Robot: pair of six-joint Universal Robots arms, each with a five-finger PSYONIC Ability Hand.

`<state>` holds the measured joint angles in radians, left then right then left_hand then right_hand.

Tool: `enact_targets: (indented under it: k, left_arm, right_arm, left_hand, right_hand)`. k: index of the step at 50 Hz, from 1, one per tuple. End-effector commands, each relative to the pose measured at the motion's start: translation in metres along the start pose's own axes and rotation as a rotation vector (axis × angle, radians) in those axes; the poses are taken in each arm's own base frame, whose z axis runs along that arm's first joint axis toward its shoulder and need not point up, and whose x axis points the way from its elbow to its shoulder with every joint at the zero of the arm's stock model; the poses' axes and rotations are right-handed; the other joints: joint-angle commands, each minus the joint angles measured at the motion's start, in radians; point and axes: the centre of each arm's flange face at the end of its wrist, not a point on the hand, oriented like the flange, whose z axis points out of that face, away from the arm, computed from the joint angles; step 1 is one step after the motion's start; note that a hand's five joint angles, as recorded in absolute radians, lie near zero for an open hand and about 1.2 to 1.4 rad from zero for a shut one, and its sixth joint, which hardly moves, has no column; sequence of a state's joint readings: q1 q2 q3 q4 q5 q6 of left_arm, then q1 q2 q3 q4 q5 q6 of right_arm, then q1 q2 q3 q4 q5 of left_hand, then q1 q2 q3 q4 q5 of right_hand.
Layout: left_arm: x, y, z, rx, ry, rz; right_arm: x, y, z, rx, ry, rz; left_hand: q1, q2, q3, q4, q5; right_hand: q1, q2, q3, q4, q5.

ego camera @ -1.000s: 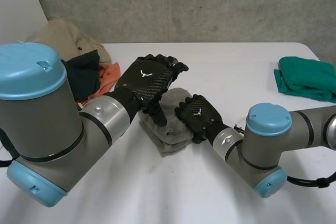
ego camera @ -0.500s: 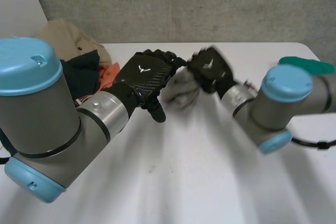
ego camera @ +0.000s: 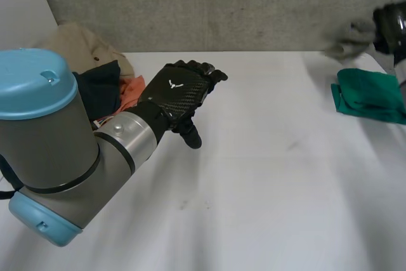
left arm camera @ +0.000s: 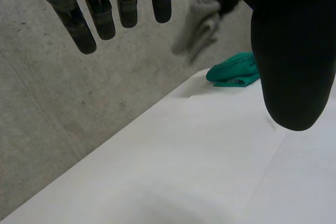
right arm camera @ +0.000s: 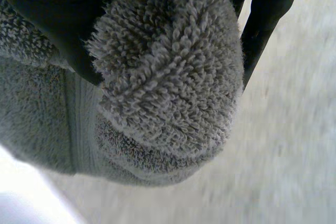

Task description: Fold the laundry.

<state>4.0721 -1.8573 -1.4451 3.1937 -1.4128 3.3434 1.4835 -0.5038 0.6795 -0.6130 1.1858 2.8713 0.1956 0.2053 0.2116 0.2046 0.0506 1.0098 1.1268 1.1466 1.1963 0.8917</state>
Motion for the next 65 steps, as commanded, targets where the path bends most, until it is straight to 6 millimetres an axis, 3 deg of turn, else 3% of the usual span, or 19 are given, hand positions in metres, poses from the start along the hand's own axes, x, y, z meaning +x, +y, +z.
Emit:
enact_targets:
  k: [1,9,15,16,20,24,27,31,36,39,44,48,51,52,55,56,59,60,65]
  left_arm:
    - [0.001,0.001,0.000,-0.003,0.003,-0.001]
    - [0.002,0.001,0.000,-0.002,0.004,-0.001]
    - [0.011,-0.001,-0.003,0.002,0.031,-0.006]
    - [0.013,-0.001,-0.003,0.004,0.039,-0.005]
    - [0.022,-0.002,-0.006,0.008,0.064,-0.006]
    - [0.027,-0.002,-0.009,0.011,0.097,-0.007]
    - [0.029,-0.003,-0.011,0.015,0.115,-0.010]
    - [0.032,-0.003,-0.011,0.015,0.123,-0.010]
    - [0.033,-0.004,-0.012,0.015,0.127,-0.009]
    - [0.033,-0.008,-0.014,0.027,0.126,-0.009]
    - [0.031,-0.018,-0.018,0.057,0.119,-0.004]
    - [0.027,-0.030,-0.022,0.094,0.100,-0.008]
    - [0.023,-0.038,-0.024,0.123,0.083,-0.026]
    - [0.018,-0.045,-0.025,0.147,0.062,-0.047]
    - [0.006,-0.055,-0.029,0.180,-0.004,-0.080]
    - [-0.008,-0.060,-0.030,0.199,-0.071,-0.098]
    - [-0.030,-0.066,-0.033,0.221,-0.188,-0.108]
    - [-0.046,-0.068,-0.036,0.228,-0.267,-0.110]
    - [-0.082,-0.070,-0.043,0.229,-0.447,-0.114]
  right_arm:
    - [0.012,0.070,-0.034,-0.225,-0.013,-0.084]
    - [0.040,0.101,-0.061,-0.338,-0.011,-0.188]
    - [0.042,0.104,-0.065,-0.334,-0.039,-0.180]
    - [0.042,0.103,-0.065,-0.335,-0.042,-0.181]
    - [0.043,0.098,-0.066,-0.354,-0.040,-0.169]
    - [0.047,0.086,-0.067,-0.390,-0.043,-0.152]
    - [0.049,0.081,-0.069,-0.414,-0.045,-0.133]
    - [0.052,0.067,-0.072,-0.448,-0.042,-0.072]
    - [0.085,0.014,-0.064,-0.509,0.072,-0.049]
    - [0.104,0.010,-0.070,-0.607,0.187,-0.065]
    - [0.163,-0.028,-0.067,-0.690,0.472,-0.173]
    - [0.172,-0.062,-0.051,-0.585,0.498,-0.175]
    - [0.159,-0.087,-0.040,-0.508,0.445,-0.129]
    - [0.143,-0.107,-0.033,-0.451,0.397,-0.076]
    - [0.113,-0.138,-0.028,-0.387,0.317,0.029]
    - [0.094,-0.156,-0.030,-0.359,0.265,0.079]
    - [0.059,-0.180,-0.041,-0.317,0.192,0.144]
    - [0.049,-0.184,-0.045,-0.304,0.174,0.148]
    - [-0.015,-0.214,-0.074,-0.198,0.066,0.165]
  left_hand:
    - [0.015,0.005,-0.001,0.006,-0.015]
    - [0.015,0.005,-0.001,0.006,-0.015]
    - [0.015,0.005,-0.001,0.006,-0.015]
    - [0.015,0.005,-0.001,0.006,-0.015]
    - [0.009,-0.001,-0.007,0.000,-0.020]
    - [0.006,-0.003,-0.010,-0.003,-0.023]
    - [0.009,-0.001,-0.007,0.000,-0.020]
    - [0.009,-0.001,-0.007,0.000,-0.020]
    - [0.012,0.002,-0.004,0.003,-0.017]
    - [0.012,0.002,-0.004,0.003,-0.017]
    - [0.009,-0.001,-0.007,0.000,-0.020]
    - [0.006,-0.003,-0.010,-0.003,-0.023]
    - [0.012,0.002,-0.004,0.003,-0.018]
    - [0.012,0.002,-0.004,0.003,-0.017]
    - [0.012,0.002,-0.004,0.003,-0.017]
    - [0.012,0.002,-0.004,0.003,-0.017]
    - [0.006,-0.003,-0.010,-0.003,-0.023]
    - [0.006,-0.003,-0.010,-0.003,-0.023]
    - [0.000,-0.009,-0.016,-0.009,-0.029]
  right_hand:
    - [0.386,0.269,0.250,0.200,0.330]
    - [0.386,0.269,0.250,0.200,0.330]
    - [0.386,0.269,0.250,0.200,0.330]
    - [0.324,0.207,0.187,0.137,0.267]
    - [-0.526,-0.643,-0.663,-0.713,-0.583]
    - [-0.835,-0.952,-0.972,-1.022,-0.892]
    - [-0.835,-0.952,-0.972,-1.022,-0.892]
    - [-0.835,-0.952,-0.972,-1.022,-0.892]
    - [-0.835,-0.952,-0.972,-1.022,-0.892]
    - [-0.835,-0.952,-0.972,-1.022,-0.892]
    - [-0.835,-0.952,-0.972,-1.022,-0.892]
    - [-0.835,-0.952,-0.972,-1.022,-0.892]
    - [-0.835,-0.952,-0.972,-1.022,-0.892]
    - [-0.835,-0.952,-0.972,-1.022,-0.892]
    - [-0.835,-0.952,-0.972,-1.022,-0.892]
    - [-0.835,-0.952,-0.972,-1.022,-0.892]
    - [-0.835,-0.952,-0.972,-1.022,-0.892]
    - [-0.835,-0.952,-0.972,-1.022,-0.892]
    - [-0.835,-0.952,-0.972,-1.022,-0.892]
